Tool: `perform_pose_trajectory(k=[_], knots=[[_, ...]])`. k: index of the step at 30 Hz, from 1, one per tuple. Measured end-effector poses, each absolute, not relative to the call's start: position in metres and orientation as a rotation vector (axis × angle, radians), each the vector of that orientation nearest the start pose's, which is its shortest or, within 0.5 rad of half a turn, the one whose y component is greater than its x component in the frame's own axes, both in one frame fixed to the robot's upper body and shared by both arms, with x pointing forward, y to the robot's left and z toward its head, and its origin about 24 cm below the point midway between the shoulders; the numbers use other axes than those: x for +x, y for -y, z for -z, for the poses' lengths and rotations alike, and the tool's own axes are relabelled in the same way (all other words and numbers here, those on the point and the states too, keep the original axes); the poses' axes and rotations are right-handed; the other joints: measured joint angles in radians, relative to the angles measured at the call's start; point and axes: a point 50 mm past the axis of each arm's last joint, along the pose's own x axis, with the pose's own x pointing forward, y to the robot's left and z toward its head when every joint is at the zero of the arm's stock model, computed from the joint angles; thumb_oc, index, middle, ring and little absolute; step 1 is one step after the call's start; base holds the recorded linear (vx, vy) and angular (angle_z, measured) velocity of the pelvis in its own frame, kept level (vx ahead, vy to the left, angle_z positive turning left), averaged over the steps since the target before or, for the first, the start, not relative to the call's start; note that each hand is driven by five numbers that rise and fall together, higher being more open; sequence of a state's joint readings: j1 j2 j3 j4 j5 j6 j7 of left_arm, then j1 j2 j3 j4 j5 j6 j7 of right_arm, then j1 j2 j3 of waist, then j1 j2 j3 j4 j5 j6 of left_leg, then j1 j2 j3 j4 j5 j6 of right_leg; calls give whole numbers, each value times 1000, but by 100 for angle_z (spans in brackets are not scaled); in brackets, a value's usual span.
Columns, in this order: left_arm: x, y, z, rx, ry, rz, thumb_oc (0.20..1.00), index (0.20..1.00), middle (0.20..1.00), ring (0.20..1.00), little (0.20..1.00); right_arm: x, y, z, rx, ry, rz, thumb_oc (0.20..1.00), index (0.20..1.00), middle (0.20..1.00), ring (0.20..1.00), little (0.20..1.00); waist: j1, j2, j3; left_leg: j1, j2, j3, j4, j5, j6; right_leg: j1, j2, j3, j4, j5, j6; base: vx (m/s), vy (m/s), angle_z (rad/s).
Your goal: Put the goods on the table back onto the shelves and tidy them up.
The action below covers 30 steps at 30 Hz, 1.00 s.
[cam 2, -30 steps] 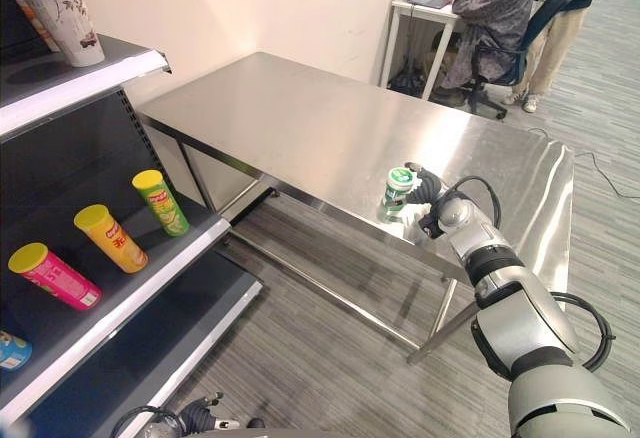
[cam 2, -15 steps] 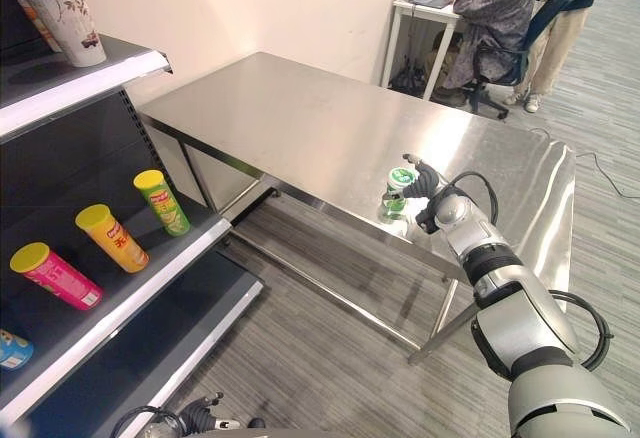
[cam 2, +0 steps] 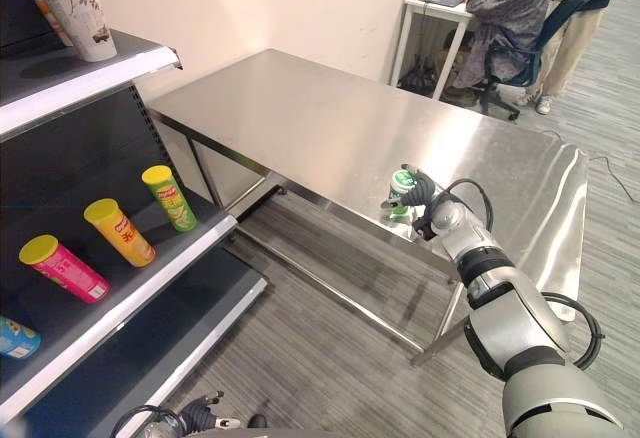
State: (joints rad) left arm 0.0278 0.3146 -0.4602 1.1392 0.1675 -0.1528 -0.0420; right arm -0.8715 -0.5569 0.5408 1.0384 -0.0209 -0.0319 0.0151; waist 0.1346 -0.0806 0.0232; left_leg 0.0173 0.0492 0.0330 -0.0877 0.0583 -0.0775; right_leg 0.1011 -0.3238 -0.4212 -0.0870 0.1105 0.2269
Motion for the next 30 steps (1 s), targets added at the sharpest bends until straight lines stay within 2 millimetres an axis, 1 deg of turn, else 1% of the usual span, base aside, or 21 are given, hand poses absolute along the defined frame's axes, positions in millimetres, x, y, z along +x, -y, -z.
perform_pose_trajectory(k=[2,3,4,23,26,27,28,29,30], knots=[[96,-217,157,618,-1066,418,1000,1000,1000,1000,1000,384,234,-92,-897,-238,-86,1000,1000,1000,1000,1000,2,0,0,0,0,-1,0,0,0,0,0,-1,0,0,-1,47,8,5],[96,-217,157,618,-1066,418,1000,1000,1000,1000,1000,384,235,-91,-901,-244,-84,376,376,376,376,376,3,0,-1,0,0,-1,0,0,0,0,0,-1,0,-1,-1,0,0,0],[96,-217,157,618,-1065,418,1000,1000,1000,1000,1000,383,235,-90,-902,-247,-84,200,200,200,200,200,3,0,-2,-1,0,-1,0,0,0,0,0,-2,0,-1,-2,0,0,0],[96,-218,157,619,-1066,416,1000,1000,1000,1000,1000,384,233,-93,-991,-219,-83,200,200,200,200,200,5,-2,-9,-3,0,-2,0,1,0,-2,0,-2,0,-1,-2,0,0,0],[96,-218,157,620,-1063,412,1000,1000,1000,1000,1000,384,223,-97,-983,-163,-104,200,200,200,200,200,-6,-1,-9,-1,0,1,0,1,0,-2,0,0,0,-1,-2,4,-4,-1],[96,-219,157,610,-1066,392,1000,1000,1000,1000,1000,383,213,-102,-976,-106,-126,200,200,200,200,200,-15,1,-9,1,1,2,0,1,0,-2,0,2,0,-1,-2,14,-18,-4],[95,-219,157,607,-1070,386,1000,1000,1000,1000,1000,383,207,-106,-970,-72,-133,200,200,200,200,200,-17,3,-9,1,1,4,0,1,0,-3,0,3,0,-1,-2,13,-17,-5],[95,-220,157,606,-1071,383,1000,1000,1000,1000,1000,382,202,-112,-959,-22,-136,200,200,200,200,200,-29,3,-9,3,1,5,0,1,0,-2,0,5,0,-1,-2,0,0,0],[95,-220,157,603,-1071,378,1000,1000,1000,1000,1000,379,200,-118,-944,22,-136,200,200,200,200,200,-28,4,-9,2,1,5,0,1,0,-3,0,5,0,-1,-2,0,0,0]])
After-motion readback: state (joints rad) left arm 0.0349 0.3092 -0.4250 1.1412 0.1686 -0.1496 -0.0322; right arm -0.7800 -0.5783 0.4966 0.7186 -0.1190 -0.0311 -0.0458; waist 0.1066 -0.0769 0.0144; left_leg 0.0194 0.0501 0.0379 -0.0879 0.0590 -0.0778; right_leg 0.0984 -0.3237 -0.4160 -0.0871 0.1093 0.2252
